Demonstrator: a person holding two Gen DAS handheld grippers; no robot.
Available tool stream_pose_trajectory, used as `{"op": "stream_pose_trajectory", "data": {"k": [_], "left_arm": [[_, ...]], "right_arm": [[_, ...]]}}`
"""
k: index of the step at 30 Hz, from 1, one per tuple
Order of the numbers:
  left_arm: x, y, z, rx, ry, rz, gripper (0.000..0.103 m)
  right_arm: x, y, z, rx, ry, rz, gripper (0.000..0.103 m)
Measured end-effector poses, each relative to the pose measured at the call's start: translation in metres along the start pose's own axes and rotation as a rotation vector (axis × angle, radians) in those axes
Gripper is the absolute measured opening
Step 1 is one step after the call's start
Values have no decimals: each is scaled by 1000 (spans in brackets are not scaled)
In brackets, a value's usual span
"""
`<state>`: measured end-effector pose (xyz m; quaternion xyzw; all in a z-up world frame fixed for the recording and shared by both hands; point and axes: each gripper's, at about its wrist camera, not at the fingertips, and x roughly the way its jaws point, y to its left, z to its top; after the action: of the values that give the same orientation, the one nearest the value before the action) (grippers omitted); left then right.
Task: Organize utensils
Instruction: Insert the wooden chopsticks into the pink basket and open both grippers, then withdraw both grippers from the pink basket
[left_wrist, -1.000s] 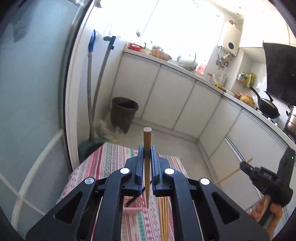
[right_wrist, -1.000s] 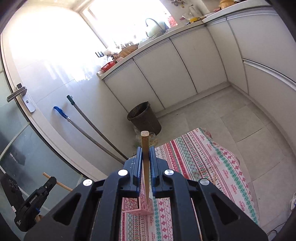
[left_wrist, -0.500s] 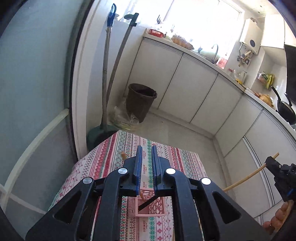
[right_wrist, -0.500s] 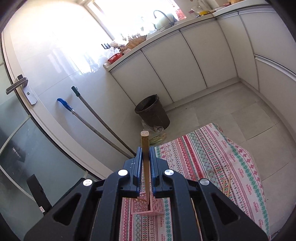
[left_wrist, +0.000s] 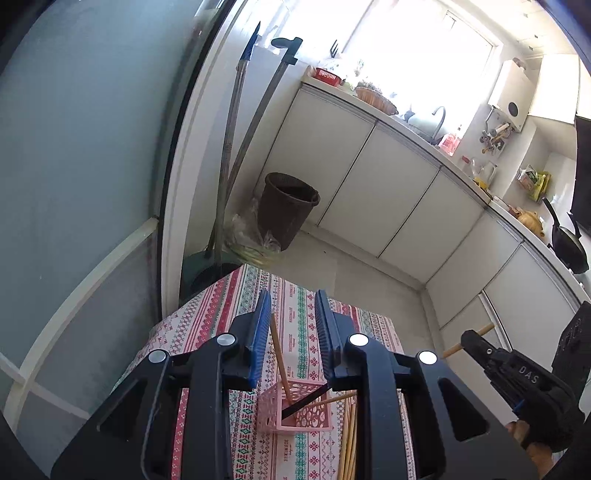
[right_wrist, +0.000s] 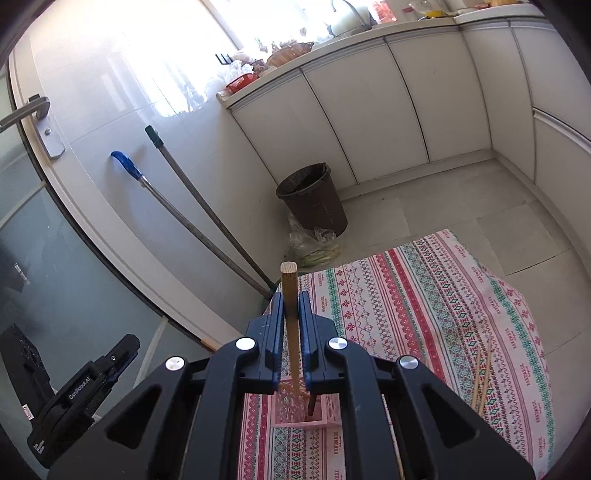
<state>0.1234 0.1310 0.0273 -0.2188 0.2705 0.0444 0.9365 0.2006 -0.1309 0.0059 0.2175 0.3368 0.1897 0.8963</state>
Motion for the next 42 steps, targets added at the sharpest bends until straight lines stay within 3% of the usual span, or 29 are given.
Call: {"op": "stream_pose_trajectory", "data": {"k": [3, 4, 5, 11, 14, 19, 25, 42], "left_arm": [[7, 0, -1, 5, 27, -5, 23], [8, -1, -3, 12, 35, -5, 23], [9, -2, -5, 19, 38, -5, 23], [12, -17, -13, 77, 64, -15, 26], [15, -29, -21, 130, 69, 5, 28], [16, -46, -35, 217, 52, 46, 43], [18, -47, -45, 234, 47, 63, 60], [21, -62, -73, 306, 56, 86, 72]], "right_arm": [[25, 4, -12, -9, 27, -2, 18], [31, 3, -14, 3, 41, -2, 32], [35, 1, -17, 8, 50, -5, 35], [20, 3, -19, -77, -7, -86, 35], [10, 6, -22, -127, -38, -125, 46], [0, 13, -33, -226, -71, -194, 56], [-9, 12, -42, -302, -100, -272, 71], [-24, -17, -54, -292, -92, -374, 79]]}}
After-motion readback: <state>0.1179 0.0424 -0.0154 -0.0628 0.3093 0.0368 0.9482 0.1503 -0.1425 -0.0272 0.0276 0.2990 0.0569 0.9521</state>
